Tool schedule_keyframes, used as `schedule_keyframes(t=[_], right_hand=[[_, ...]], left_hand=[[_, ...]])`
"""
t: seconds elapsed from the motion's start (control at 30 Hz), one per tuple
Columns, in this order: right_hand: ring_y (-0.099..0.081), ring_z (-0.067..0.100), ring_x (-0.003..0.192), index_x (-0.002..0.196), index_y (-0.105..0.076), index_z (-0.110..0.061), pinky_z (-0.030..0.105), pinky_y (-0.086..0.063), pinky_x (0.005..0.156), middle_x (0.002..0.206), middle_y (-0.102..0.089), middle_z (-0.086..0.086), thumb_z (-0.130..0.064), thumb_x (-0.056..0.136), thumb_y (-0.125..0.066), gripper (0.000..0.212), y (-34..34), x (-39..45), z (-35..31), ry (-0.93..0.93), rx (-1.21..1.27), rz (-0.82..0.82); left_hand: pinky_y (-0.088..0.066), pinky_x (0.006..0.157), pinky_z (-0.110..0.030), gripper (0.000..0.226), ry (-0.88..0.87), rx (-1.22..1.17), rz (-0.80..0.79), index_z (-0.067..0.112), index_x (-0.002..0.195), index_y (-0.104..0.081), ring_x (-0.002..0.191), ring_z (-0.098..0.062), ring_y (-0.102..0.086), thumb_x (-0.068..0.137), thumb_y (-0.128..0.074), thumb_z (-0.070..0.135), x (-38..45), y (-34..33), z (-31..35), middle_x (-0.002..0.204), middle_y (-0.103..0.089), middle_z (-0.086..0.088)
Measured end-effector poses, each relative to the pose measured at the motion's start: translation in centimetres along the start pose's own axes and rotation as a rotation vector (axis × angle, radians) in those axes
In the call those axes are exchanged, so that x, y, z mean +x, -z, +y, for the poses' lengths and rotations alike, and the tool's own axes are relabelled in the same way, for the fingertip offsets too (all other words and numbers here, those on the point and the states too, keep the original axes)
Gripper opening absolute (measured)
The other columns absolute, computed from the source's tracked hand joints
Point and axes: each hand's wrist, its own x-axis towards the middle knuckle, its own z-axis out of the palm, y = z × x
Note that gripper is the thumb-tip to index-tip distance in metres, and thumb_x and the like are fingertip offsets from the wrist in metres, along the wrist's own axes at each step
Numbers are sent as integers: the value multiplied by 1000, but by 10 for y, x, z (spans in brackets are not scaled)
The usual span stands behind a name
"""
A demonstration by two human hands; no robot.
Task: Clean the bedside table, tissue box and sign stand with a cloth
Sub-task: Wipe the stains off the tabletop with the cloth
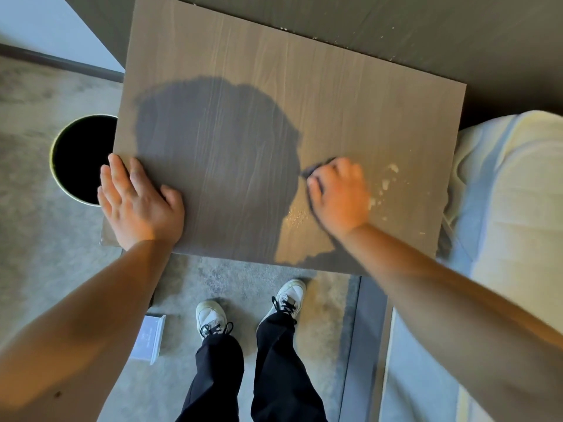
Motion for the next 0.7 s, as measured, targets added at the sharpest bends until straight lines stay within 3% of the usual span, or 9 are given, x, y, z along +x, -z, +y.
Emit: schedule_keyframes(t=[0.27, 0.4, 0.47, 0.57, 0.63, 0.7], right_hand=[[-51, 29, 75, 84, -61, -16, 38, -44, 60, 88, -58, 7, -30, 91, -56, 16, -28, -104, -75, 138, 104, -69], [-56, 28, 82, 87, -65, -18, 39, -50, 67, 90, -61, 6, -30, 89, -58, 15, -12, -112, -73, 194, 291, -161], [-58, 21, 89, 88, -68, -15, 35, -50, 79, 92, -63, 2, -26, 89, -61, 13, 12, -93, -52, 170, 374, -129], [-54, 15, 87, 85, -68, -13, 23, -39, 80, 88, -60, -5, -16, 89, -63, 7, 47, -31, 20, -67, 370, 161], [-55, 25, 93, 97, -67, -11, 31, -43, 84, 97, -62, 10, -30, 93, -56, 22, 61, 18, 82, -232, 183, 289], [-55, 30, 104, 110, -63, -14, 36, -43, 92, 113, -59, 16, -43, 94, -48, 36, 66, 57, 136, -360, 32, 289]], left_hand=[[-12, 120, -51, 68, -12, -4, 3, 7, 146, -30, 148, -37, -15, 85, -43, 32, 0, 0, -1, 160, -19, -20], [-12, 120, -51, 68, -17, -8, 12, 7, 146, -31, 149, -36, -15, 84, -42, 33, 0, 0, -1, 160, -20, -20], [-12, 120, -51, 69, -13, -18, 14, 7, 146, -31, 149, -36, -15, 83, -42, 33, -1, 0, -2, 160, -20, -19], [-12, 120, -51, 70, -14, -16, 31, 7, 146, -31, 149, -36, -15, 82, -41, 33, -1, -1, -2, 160, -21, -20], [-13, 120, -51, 69, -18, -12, 38, 7, 146, -31, 148, -36, -16, 82, -42, 33, -1, -2, -3, 160, -21, -20], [-13, 120, -51, 69, -17, -13, 39, 7, 145, -32, 148, -36, -16, 82, -42, 32, 0, -3, -3, 160, -21, -20]])
